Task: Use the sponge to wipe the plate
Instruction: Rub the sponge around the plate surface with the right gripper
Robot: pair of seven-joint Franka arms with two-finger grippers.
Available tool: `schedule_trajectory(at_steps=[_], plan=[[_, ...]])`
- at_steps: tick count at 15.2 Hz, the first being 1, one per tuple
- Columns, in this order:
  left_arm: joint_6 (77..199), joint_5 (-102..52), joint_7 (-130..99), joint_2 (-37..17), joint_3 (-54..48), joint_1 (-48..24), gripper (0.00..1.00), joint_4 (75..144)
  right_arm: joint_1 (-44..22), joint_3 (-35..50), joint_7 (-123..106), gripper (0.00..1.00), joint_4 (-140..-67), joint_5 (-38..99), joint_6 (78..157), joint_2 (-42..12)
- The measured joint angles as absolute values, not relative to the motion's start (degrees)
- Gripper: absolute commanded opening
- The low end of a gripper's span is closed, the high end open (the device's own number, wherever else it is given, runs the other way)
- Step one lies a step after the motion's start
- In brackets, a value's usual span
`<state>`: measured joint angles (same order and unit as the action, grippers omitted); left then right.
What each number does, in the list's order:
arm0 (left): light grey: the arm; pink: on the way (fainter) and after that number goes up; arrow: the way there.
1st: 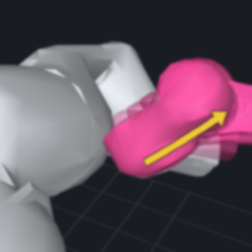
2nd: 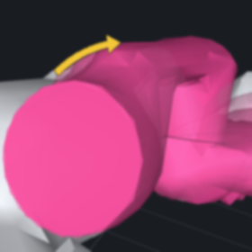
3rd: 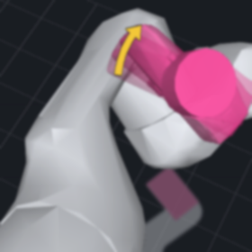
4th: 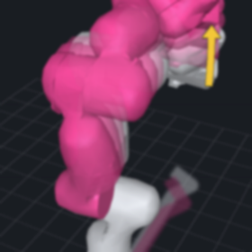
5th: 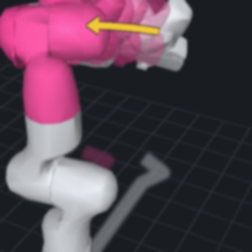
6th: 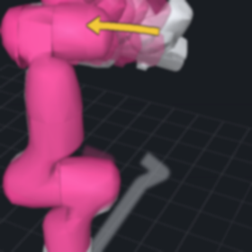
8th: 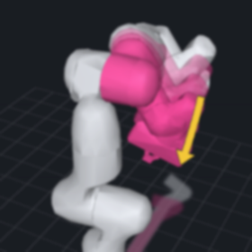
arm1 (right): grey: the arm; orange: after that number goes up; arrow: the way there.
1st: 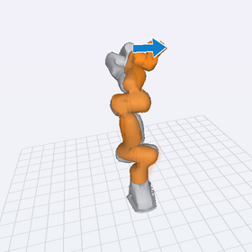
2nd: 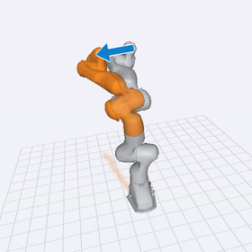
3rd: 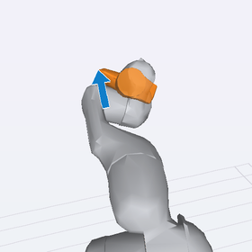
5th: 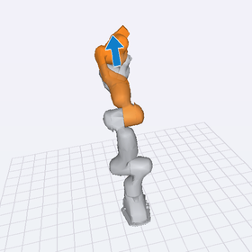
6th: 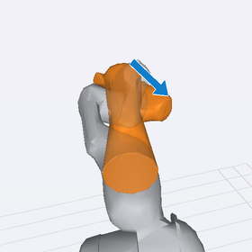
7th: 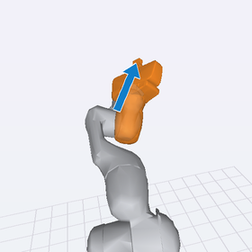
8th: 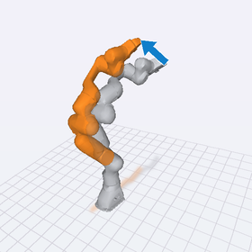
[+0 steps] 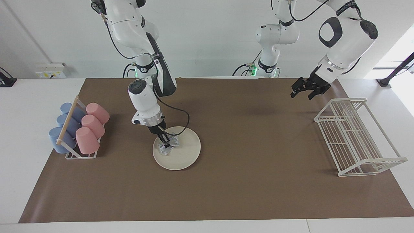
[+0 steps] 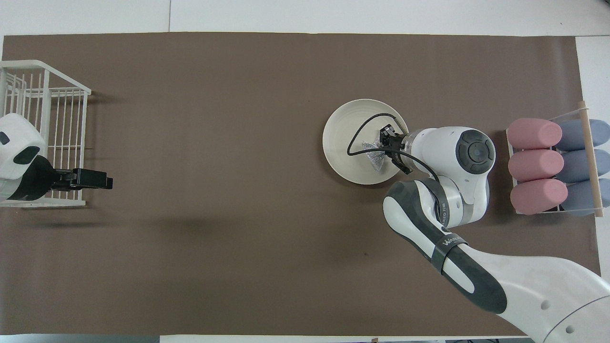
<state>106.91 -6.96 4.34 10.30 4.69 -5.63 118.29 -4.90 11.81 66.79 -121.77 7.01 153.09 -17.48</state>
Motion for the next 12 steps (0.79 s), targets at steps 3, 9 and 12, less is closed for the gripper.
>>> schedule_trajectory(at_steps=[3,9,12], plan=[[106.9,-5.2,4.3,9.9,4.5,-5.6,1.0,117.4,-9.7,12.0,76.3,0.0,-121.7,7.0,153.1,-17.5],[106.9,-5.1,4.3,9.9,4.6,-5.6,1.0,117.4,-10.2,12.0,73.0,0.0,-121.7,7.1,153.8,-17.7],[106.9,-5.1,4.3,9.9,4.6,-5.6,1.0,117.4,-4.6,11.9,60.9,0.0,-121.7,7.1,154.6,-17.9]])
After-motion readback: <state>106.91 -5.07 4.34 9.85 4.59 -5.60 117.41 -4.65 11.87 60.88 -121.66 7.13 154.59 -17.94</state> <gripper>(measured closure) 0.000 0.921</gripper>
